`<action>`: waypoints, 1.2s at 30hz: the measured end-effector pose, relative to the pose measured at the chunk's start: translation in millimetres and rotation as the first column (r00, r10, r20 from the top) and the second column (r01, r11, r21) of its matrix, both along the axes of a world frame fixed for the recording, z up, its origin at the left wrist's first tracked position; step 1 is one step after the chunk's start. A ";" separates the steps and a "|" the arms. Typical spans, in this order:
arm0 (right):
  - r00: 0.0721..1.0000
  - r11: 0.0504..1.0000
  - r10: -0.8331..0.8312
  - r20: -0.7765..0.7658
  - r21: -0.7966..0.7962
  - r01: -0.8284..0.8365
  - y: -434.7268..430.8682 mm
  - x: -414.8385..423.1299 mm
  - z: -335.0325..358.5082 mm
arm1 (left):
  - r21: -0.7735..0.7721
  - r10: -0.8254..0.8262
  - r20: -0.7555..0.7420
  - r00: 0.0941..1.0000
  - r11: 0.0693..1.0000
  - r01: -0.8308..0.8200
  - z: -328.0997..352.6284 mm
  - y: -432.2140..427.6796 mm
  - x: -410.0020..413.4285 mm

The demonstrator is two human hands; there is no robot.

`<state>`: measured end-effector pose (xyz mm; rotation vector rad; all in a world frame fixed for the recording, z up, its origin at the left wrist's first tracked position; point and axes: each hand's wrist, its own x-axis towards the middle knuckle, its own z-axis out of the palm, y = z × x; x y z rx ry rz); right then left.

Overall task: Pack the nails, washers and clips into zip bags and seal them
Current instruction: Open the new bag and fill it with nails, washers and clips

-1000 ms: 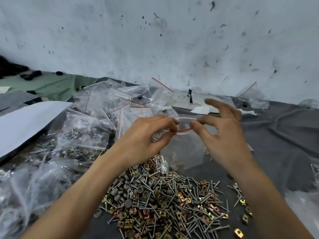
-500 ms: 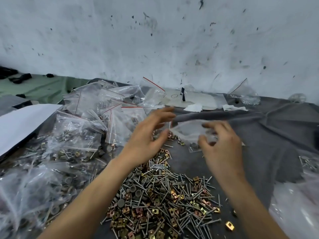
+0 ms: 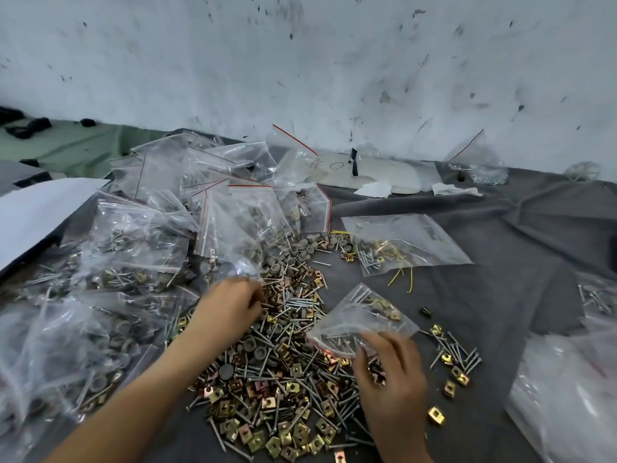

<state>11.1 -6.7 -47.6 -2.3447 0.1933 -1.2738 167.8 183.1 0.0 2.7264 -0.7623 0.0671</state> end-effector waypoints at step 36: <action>0.993 0.993 0.095 -0.069 0.071 -0.090 2.4 -4.1 4.5 | -0.321 -0.295 0.204 0.933 0.881 0.348 25.7 -57.5 -92.0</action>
